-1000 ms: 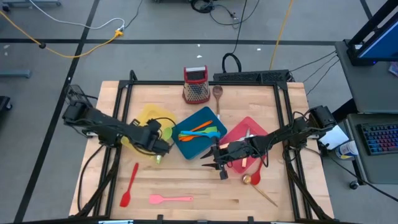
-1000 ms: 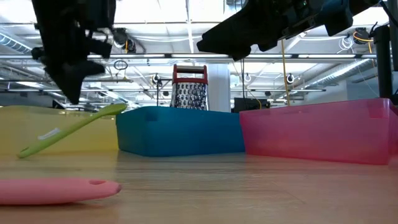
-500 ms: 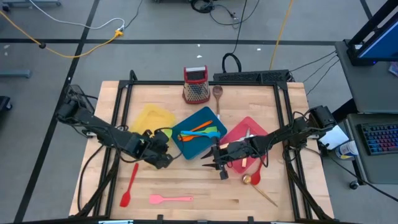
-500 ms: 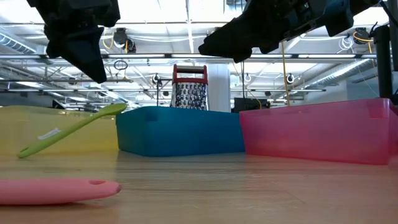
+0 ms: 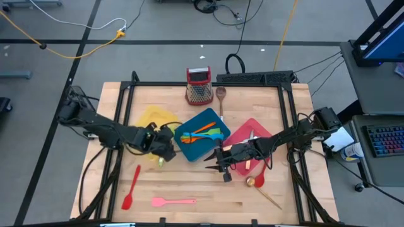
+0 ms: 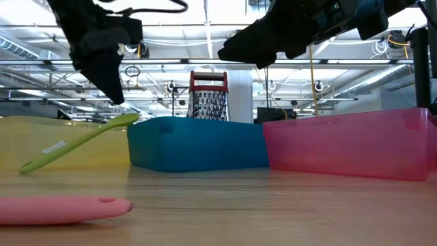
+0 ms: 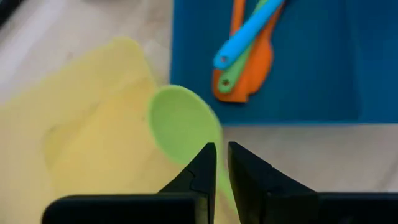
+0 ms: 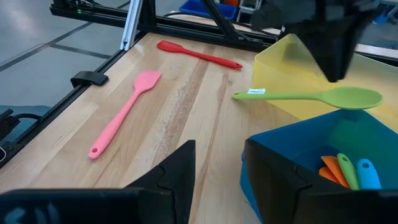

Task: Pick & Place Kitchen Items
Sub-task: Put the green serving spoon into the yellow bin

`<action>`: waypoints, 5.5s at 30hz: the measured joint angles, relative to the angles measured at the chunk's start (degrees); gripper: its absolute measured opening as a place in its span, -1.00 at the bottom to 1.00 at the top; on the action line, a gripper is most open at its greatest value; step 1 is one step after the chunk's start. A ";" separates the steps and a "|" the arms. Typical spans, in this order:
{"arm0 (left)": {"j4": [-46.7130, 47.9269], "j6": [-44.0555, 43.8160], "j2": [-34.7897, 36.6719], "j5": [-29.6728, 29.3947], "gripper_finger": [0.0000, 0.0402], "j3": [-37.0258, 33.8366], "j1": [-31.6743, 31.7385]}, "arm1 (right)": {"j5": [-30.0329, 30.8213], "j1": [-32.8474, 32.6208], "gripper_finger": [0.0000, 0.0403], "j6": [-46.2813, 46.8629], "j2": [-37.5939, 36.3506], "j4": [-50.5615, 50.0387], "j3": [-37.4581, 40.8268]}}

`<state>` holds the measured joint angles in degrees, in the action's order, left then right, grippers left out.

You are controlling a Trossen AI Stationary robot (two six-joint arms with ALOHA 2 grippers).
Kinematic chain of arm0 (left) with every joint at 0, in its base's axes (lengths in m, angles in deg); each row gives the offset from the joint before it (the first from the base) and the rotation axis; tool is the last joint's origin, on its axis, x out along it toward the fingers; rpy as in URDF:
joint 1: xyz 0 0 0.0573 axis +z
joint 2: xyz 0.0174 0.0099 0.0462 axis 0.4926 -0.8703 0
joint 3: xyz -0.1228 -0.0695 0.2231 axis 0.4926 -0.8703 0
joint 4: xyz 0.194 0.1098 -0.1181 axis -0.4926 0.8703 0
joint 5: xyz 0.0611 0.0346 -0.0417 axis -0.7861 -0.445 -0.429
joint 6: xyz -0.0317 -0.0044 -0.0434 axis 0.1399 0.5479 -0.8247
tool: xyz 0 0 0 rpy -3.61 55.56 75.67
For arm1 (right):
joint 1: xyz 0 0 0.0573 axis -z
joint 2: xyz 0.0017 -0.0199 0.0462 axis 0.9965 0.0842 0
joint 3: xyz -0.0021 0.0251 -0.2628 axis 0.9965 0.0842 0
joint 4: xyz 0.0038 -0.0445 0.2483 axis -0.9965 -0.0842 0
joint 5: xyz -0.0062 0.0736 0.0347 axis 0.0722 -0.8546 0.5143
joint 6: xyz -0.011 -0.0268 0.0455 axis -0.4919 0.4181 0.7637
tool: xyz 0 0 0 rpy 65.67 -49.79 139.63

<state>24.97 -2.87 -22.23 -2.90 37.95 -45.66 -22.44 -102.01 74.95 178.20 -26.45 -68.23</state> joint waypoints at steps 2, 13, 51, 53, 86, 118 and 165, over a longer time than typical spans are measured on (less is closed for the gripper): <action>-0.02 2.93 0.00 0.80 -0.77 0.00 2.01 | 0.02 0.00 -0.36 0.00 0.00 0.00 0.01; 0.48 14.28 0.00 3.58 -0.24 0.00 10.74 | 0.00 0.00 -0.36 0.00 0.00 0.00 -0.01; -9.31 23.09 0.16 8.82 -0.20 -7.52 15.46 | 0.00 0.00 -0.36 0.00 0.00 -0.04 -0.01; -9.15 23.15 0.15 8.86 -0.38 -7.54 15.44 | 0.00 0.00 -0.36 0.00 0.00 -0.05 -0.01; 1.42 21.22 0.11 -4.63 -0.94 -7.76 17.17 | 0.00 0.00 -0.36 0.00 -0.01 -0.18 -0.01; 12.56 13.07 1.52 6.46 -0.97 -13.08 18.32 | 0.02 0.00 -0.36 0.00 -0.02 0.00 -0.01; -10.25 15.54 2.53 -3.11 -0.98 -8.20 -6.87 | 0.02 0.00 -0.36 0.02 -0.02 0.02 0.01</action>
<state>14.72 12.67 -19.70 -6.01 29.75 -52.53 -22.42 -102.01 74.98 178.18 -26.43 -68.22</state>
